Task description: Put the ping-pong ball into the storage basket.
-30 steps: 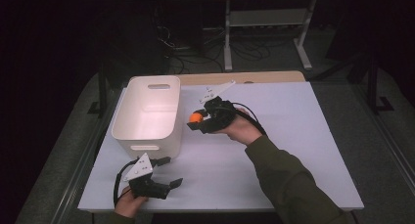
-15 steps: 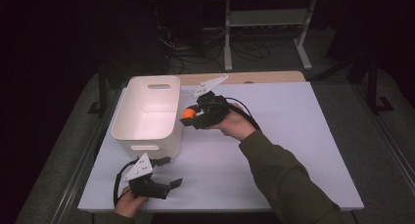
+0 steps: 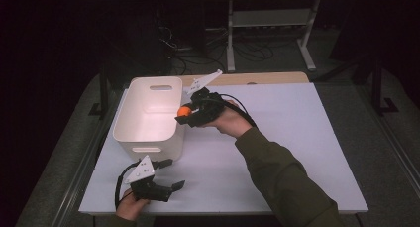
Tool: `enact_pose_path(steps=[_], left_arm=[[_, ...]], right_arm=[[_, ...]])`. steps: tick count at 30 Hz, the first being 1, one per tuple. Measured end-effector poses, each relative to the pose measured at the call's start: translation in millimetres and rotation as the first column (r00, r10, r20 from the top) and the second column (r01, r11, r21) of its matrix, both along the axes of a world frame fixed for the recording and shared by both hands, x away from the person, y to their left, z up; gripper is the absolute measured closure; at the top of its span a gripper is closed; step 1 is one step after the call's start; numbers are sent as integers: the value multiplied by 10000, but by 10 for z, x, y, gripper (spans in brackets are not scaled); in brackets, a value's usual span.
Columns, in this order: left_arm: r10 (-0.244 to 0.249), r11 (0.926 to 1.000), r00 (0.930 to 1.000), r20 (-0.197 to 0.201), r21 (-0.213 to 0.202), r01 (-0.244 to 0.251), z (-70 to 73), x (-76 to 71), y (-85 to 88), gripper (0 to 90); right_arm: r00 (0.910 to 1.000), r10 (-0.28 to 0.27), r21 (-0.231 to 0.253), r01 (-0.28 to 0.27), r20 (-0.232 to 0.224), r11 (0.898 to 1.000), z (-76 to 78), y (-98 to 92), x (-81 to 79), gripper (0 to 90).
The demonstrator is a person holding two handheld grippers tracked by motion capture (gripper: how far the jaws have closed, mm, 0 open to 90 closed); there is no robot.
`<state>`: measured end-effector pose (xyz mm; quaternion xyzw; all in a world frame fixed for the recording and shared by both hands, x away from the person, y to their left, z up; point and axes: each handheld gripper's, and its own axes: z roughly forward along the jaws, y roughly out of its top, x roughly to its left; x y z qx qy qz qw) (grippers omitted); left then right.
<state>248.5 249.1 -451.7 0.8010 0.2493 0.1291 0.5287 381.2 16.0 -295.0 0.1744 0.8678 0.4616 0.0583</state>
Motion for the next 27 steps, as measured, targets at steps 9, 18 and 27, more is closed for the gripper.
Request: enact_pose_path(steps=[9,18,27], left_arm=[[-6,10000,10000,13,-12,6,-1,-1,-1,141],[-24,10000,10000,10,-15,24,-1,0,-1,141],[-20,10000,10000,6,-30,20,-2,-4,-3,141]], right_arm=[[10000,64,-3,-64,-27,10000,35,132,42,498],[9999,153,-127,-153,33,9998,88,287,99,498],[9997,244,-249,-241,91,9994,114,452,139,497]])
